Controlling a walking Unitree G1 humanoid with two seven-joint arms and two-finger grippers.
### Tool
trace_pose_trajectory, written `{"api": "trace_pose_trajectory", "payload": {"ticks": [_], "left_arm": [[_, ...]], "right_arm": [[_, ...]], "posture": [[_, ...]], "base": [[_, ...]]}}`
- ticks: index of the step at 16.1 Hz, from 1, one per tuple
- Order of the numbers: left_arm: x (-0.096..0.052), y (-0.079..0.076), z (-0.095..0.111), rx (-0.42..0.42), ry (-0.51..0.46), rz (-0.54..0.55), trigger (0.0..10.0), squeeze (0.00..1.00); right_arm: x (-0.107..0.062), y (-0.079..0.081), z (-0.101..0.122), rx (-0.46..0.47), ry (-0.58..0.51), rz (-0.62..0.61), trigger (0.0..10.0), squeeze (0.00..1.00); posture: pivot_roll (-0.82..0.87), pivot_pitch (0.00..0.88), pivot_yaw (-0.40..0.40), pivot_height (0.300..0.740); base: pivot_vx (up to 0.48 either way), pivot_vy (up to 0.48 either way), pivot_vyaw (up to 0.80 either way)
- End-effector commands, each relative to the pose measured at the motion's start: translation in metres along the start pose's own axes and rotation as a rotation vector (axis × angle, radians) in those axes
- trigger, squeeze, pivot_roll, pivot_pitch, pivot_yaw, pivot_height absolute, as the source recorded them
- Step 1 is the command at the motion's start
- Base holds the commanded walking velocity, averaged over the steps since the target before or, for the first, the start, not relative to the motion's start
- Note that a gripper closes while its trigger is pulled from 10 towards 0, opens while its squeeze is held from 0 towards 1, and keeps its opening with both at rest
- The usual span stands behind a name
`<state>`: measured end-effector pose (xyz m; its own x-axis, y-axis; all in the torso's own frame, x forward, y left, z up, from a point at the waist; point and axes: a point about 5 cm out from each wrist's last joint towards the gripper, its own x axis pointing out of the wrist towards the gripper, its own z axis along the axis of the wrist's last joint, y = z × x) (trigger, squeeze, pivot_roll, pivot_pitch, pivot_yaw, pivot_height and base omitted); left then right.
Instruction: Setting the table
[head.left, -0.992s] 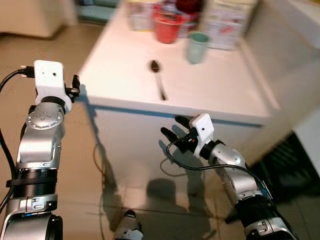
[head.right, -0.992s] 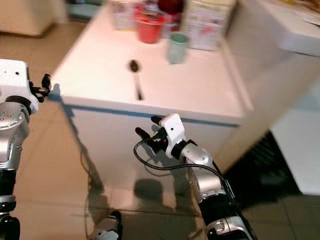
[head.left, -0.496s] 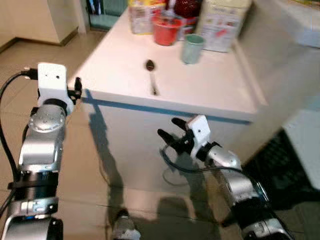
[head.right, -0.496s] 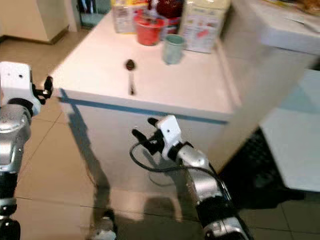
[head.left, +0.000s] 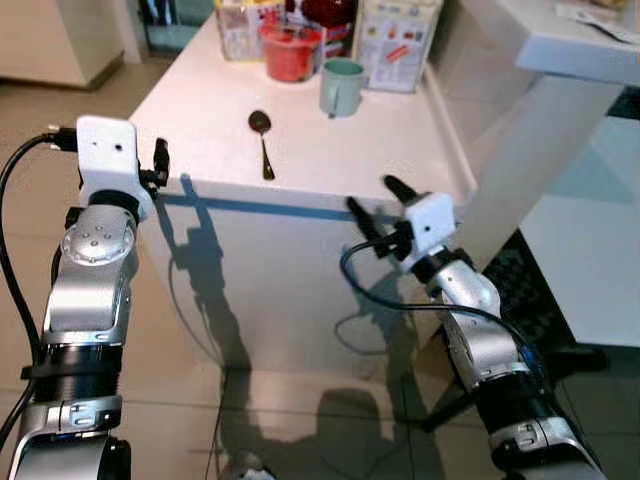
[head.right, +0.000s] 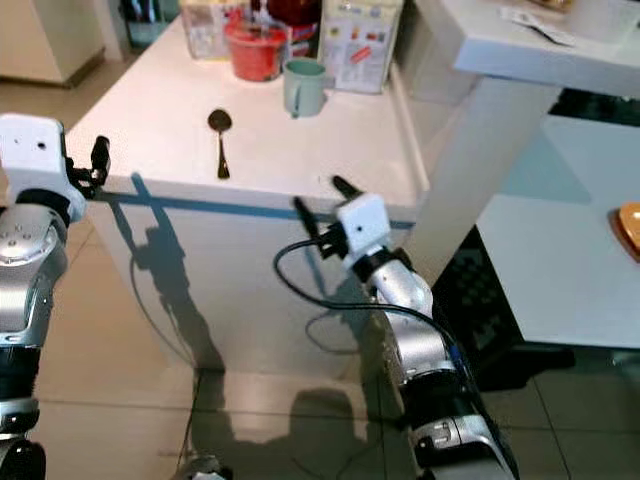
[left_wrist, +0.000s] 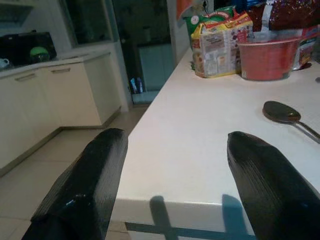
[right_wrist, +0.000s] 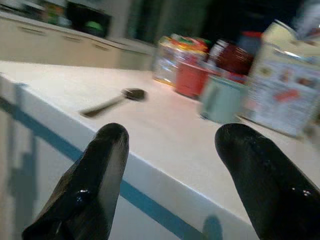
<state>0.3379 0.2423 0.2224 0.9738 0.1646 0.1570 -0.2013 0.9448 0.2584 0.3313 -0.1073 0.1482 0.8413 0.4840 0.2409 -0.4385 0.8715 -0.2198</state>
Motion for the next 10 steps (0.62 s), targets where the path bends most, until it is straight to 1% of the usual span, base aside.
{"api": "trace_pose_trajectory", "payload": {"ticks": [1,3,4,5,7,8,9,10], "left_arm": [[-0.001,0.001,-0.003,0.004,0.004,0.012,10.0,0.0],[-0.001,0.0,-0.005,0.007,0.008,0.007,10.0,0.0],[-0.002,-0.001,-0.007,0.009,0.008,0.004,10.0,0.0],[-0.004,-0.004,-0.011,-0.012,0.006,-0.014,10.0,0.0],[-0.005,-0.015,-0.014,-0.039,-0.004,-0.08,10.0,0.0],[-0.003,-0.025,-0.016,-0.054,-0.002,-0.13,10.0,0.0],[0.001,-0.036,-0.019,-0.071,0.011,-0.164,10.0,0.0],[0.004,-0.042,-0.02,-0.093,0.02,-0.183,10.0,0.0]], "right_arm": [[0.0,-0.002,-0.003,0.004,0.015,-0.022,10.0,0.0],[-0.001,0.003,-0.008,0.015,0.029,-0.008,10.0,0.0],[-0.002,0.006,-0.01,-0.005,0.026,0.0,10.0,0.0],[-0.003,0.009,-0.017,-0.005,0.051,-0.006,10.0,0.0],[-0.003,0.013,-0.023,0.018,0.077,-0.016,10.0,0.0],[-0.002,0.016,-0.028,0.044,0.1,-0.033,10.0,0.0],[0.0,0.017,-0.03,0.054,0.113,-0.052,10.0,0.0],[0.002,0.017,-0.03,0.066,0.116,-0.077,10.0,0.0]], "posture": [[0.25,0.081,-0.083,0.74],[0.26,0.08,-0.083,0.74],[0.26,0.077,-0.083,0.74],[0.26,0.072,-0.083,0.74],[0.21,0.07,-0.037,0.74],[0.19,0.074,-0.013,0.74],[0.15,0.081,0.006,0.74],[0.13,0.08,0.017,0.74]], "base": [[0.0,0.0,0.0],[0.0,0.0,0.0],[0.0,0.0,0.0],[0.0,0.0,0.0],[0.0,0.0,0.0],[0.0,0.0,0.0],[0.0,0.0,0.0],[0.0,0.0,0.0]]}}
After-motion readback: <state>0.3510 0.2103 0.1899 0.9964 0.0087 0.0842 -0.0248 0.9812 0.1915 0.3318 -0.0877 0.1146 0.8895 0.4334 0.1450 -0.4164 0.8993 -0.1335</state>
